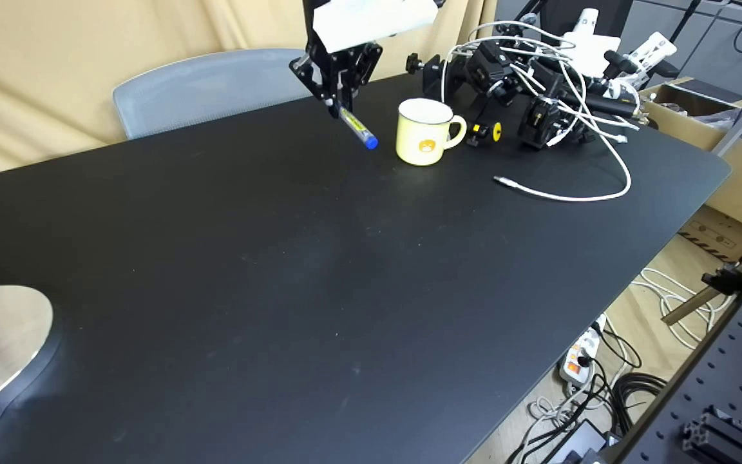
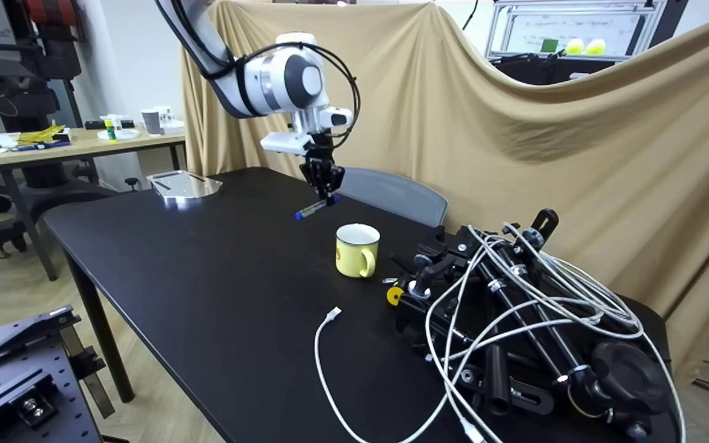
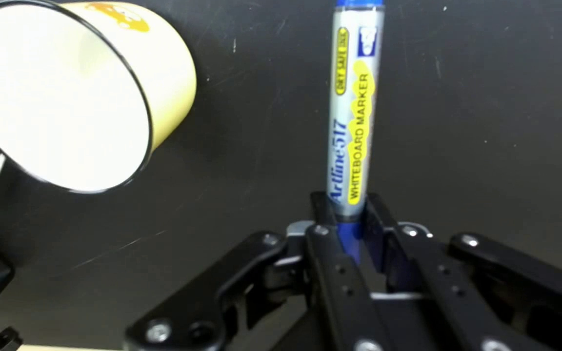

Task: Move the marker to the yellow mug cup

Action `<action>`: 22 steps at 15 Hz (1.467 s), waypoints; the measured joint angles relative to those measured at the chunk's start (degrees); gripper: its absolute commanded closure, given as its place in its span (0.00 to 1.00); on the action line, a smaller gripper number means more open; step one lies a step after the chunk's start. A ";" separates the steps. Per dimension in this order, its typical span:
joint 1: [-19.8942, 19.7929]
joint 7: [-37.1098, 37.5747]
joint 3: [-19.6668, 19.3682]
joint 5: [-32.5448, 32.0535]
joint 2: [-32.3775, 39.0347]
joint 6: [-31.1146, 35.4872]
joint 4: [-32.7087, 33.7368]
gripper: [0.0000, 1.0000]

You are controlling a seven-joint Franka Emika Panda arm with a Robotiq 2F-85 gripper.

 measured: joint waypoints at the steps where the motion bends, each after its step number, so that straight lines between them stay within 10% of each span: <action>1: 0.46 1.12 -0.47 -1.09 -1.66 0.03 -1.20 0.95; 14: 1.13 27.73 -6.95 -34.18 -14.24 2.50 -13.06 0.95; 15: 0.73 29.61 -6.80 -36.31 -14.25 2.49 -13.50 0.79; 22: -1.98 31.68 -4.05 -39.73 -14.22 2.17 -14.34 0.95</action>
